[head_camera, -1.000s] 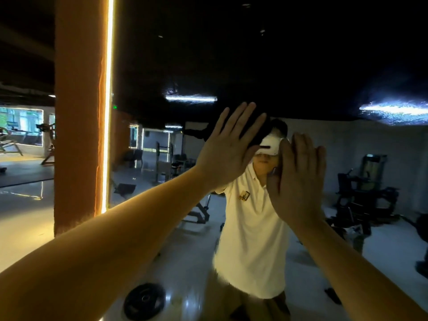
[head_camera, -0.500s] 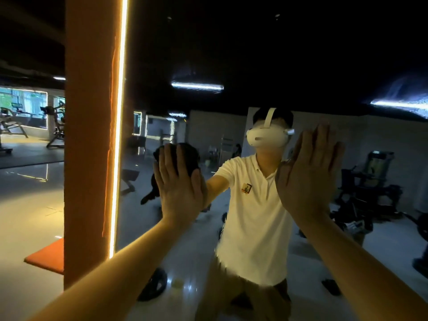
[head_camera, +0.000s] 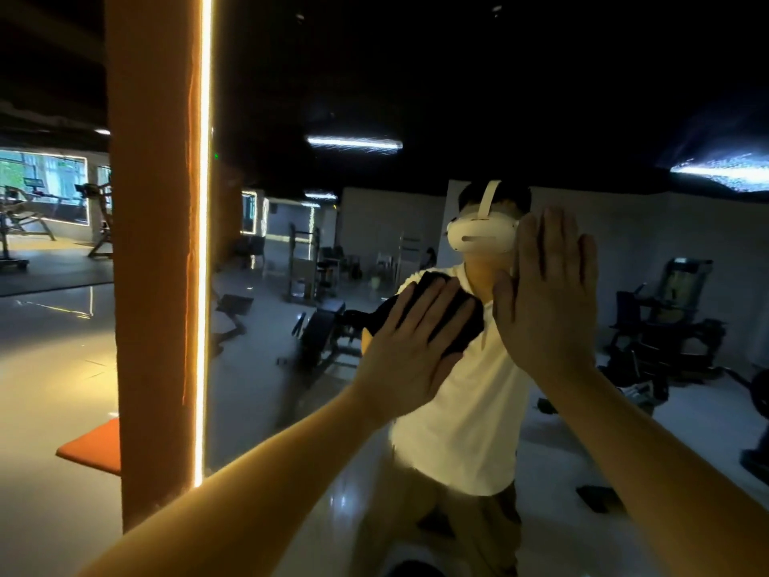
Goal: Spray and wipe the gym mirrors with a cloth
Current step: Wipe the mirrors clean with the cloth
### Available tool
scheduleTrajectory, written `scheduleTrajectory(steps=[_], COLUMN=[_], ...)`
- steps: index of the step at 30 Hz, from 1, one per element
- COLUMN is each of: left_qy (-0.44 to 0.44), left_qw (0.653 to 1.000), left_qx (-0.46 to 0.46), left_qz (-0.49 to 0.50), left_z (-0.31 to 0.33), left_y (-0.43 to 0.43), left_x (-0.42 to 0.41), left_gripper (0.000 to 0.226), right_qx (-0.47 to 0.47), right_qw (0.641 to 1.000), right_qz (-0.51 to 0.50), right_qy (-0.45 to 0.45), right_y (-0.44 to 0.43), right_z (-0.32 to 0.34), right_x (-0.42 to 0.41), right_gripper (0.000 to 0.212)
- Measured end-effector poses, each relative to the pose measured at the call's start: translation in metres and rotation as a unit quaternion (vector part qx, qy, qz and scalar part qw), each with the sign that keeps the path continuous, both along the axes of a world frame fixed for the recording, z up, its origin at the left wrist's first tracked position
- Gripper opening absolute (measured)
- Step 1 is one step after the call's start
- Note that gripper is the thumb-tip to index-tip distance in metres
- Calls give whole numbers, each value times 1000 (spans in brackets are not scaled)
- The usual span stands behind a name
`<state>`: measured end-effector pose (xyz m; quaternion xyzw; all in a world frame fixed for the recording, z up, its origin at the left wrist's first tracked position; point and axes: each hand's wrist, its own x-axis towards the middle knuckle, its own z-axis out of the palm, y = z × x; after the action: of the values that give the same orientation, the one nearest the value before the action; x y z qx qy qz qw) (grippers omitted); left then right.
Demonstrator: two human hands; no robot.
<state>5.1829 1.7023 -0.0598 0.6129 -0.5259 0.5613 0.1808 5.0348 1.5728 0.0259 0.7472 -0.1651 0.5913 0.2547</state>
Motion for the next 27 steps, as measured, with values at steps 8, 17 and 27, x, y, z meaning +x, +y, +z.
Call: scheduleTrajectory(steps=[8, 17, 27], left_qy=[151, 306, 252], left_qw=[978, 924, 953], left_qx=[-125, -222, -167], left_qz=[78, 63, 2], left_z=[-40, -83, -96], left_y=[98, 130, 7], left_x=[97, 130, -7], left_gripper=[67, 69, 63], right_qx=[-11, -41, -42], right_qw=[996, 993, 990], right_qz=[78, -12, -4], right_qy=[35, 106, 133], right_y=[52, 43, 41], right_z=[-30, -65, -64], right_x=[24, 47, 45], right_gripper=[58, 69, 64])
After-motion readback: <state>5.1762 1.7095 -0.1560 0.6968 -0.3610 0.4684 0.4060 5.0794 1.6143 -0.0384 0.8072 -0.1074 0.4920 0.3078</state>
